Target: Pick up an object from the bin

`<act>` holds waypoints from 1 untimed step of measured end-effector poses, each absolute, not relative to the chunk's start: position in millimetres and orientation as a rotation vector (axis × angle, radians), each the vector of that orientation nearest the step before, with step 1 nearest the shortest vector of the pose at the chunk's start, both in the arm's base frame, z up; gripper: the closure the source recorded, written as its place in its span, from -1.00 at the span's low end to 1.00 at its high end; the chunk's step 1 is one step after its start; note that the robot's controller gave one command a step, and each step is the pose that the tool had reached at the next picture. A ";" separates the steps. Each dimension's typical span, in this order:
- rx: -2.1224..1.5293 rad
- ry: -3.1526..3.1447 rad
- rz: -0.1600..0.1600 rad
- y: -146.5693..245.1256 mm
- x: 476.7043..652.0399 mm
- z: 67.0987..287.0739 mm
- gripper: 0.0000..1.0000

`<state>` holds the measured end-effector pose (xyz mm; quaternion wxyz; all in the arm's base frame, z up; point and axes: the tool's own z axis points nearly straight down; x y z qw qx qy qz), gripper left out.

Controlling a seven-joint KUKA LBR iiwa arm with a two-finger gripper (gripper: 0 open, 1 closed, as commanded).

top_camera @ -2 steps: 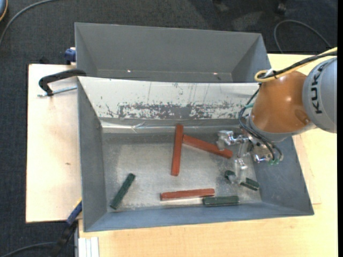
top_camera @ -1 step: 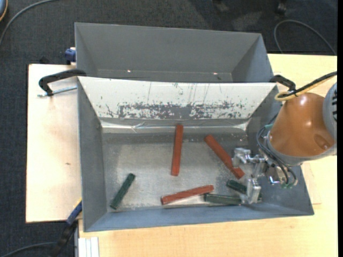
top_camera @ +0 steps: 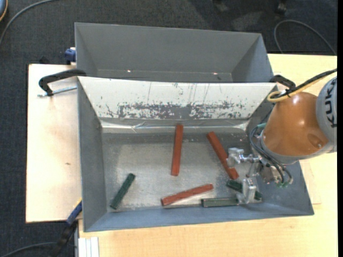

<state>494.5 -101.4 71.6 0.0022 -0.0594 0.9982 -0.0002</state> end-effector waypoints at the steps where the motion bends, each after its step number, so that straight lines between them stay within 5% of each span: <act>1: -0.288 3.122 -0.003 -139.1 499.4 71.0 -1.00</act>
Offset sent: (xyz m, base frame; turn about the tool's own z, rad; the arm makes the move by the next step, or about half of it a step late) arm 0.0033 -0.0366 -0.0016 -0.0672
